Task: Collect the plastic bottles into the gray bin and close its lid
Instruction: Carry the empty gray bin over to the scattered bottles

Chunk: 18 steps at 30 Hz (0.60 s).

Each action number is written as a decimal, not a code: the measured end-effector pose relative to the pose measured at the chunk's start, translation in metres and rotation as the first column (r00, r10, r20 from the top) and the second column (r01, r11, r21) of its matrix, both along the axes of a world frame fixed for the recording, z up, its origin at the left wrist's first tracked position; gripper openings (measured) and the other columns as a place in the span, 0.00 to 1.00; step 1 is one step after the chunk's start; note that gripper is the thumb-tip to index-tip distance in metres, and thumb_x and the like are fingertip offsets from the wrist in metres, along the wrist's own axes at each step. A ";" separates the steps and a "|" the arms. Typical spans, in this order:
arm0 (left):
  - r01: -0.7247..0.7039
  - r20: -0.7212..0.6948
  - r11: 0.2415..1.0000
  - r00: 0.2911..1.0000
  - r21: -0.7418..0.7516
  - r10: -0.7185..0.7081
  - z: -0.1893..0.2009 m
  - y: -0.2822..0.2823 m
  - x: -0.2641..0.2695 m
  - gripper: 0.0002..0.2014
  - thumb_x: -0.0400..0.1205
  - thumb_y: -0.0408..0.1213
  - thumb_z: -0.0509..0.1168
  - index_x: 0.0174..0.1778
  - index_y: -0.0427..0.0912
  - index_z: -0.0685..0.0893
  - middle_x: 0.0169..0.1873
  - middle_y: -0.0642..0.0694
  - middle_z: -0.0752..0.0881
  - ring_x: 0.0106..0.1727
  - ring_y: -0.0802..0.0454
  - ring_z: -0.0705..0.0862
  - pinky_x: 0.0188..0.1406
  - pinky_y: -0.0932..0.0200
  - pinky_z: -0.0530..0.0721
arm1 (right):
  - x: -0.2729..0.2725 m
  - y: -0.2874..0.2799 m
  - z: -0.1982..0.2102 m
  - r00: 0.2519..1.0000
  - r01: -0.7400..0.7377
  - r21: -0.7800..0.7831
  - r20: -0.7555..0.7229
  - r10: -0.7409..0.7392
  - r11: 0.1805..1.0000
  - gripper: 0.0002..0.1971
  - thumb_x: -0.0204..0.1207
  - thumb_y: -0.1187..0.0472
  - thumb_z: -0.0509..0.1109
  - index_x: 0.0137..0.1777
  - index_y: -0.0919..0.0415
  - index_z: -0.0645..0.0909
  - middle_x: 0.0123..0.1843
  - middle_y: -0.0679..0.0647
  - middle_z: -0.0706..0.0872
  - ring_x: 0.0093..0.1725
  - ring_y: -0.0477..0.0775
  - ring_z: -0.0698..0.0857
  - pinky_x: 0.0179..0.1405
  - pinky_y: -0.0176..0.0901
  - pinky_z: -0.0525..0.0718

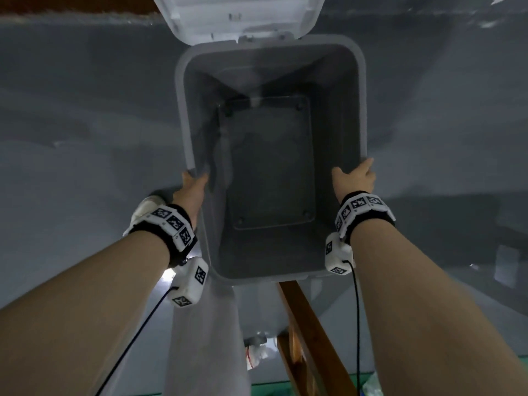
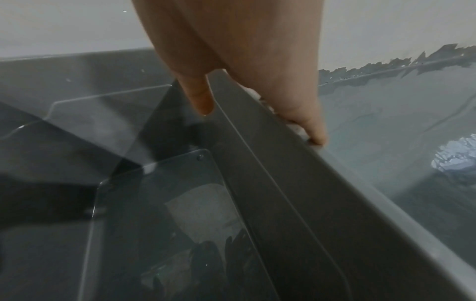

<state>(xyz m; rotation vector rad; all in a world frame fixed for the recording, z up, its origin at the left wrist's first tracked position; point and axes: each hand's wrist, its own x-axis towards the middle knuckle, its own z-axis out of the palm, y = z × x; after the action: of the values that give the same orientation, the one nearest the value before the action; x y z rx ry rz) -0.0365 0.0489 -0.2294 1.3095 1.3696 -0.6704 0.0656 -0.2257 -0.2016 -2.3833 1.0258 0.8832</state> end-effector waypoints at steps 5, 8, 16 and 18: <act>-0.057 0.042 0.998 0.997 -0.002 0.057 0.012 0.004 0.000 0.31 0.79 0.44 0.66 0.78 0.50 0.64 0.70 0.44 0.78 0.68 0.43 0.79 0.72 0.41 0.74 | 0.007 -0.001 0.001 1.000 0.016 -0.091 -0.023 -0.018 0.996 0.34 0.79 0.54 0.63 0.83 0.57 0.55 0.76 0.66 0.65 0.76 0.67 0.66 0.74 0.59 0.66; -0.011 -0.029 0.999 1.000 0.033 0.012 0.024 0.012 -0.007 0.38 0.71 0.51 0.69 0.77 0.56 0.63 0.72 0.47 0.75 0.70 0.43 0.76 0.71 0.38 0.72 | 0.001 0.005 0.013 0.996 0.021 -0.129 -0.079 -0.031 0.991 0.24 0.79 0.59 0.60 0.75 0.62 0.66 0.74 0.70 0.69 0.72 0.69 0.70 0.71 0.59 0.70; 0.099 -0.044 0.984 0.995 0.146 -0.094 0.069 0.037 -0.025 0.26 0.83 0.42 0.61 0.77 0.45 0.66 0.71 0.38 0.76 0.69 0.36 0.77 0.70 0.38 0.75 | -0.033 0.009 0.065 0.980 0.133 -0.080 -0.136 -0.143 0.988 0.24 0.84 0.49 0.58 0.75 0.61 0.72 0.72 0.66 0.76 0.70 0.67 0.76 0.69 0.55 0.72; 0.081 -0.036 0.985 0.996 0.152 -0.076 0.092 0.044 -0.029 0.23 0.84 0.42 0.59 0.76 0.45 0.68 0.66 0.42 0.78 0.65 0.40 0.78 0.68 0.37 0.76 | -0.045 0.013 0.089 0.977 0.181 -0.048 -0.108 -0.185 0.982 0.23 0.84 0.49 0.57 0.75 0.61 0.72 0.72 0.65 0.77 0.70 0.66 0.76 0.69 0.54 0.72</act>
<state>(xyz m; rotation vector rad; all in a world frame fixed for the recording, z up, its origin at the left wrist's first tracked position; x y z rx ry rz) -0.0660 0.0933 -0.1369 1.4874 1.4227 -0.6504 0.0208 -0.2127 -0.1122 -2.2461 1.2926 0.9457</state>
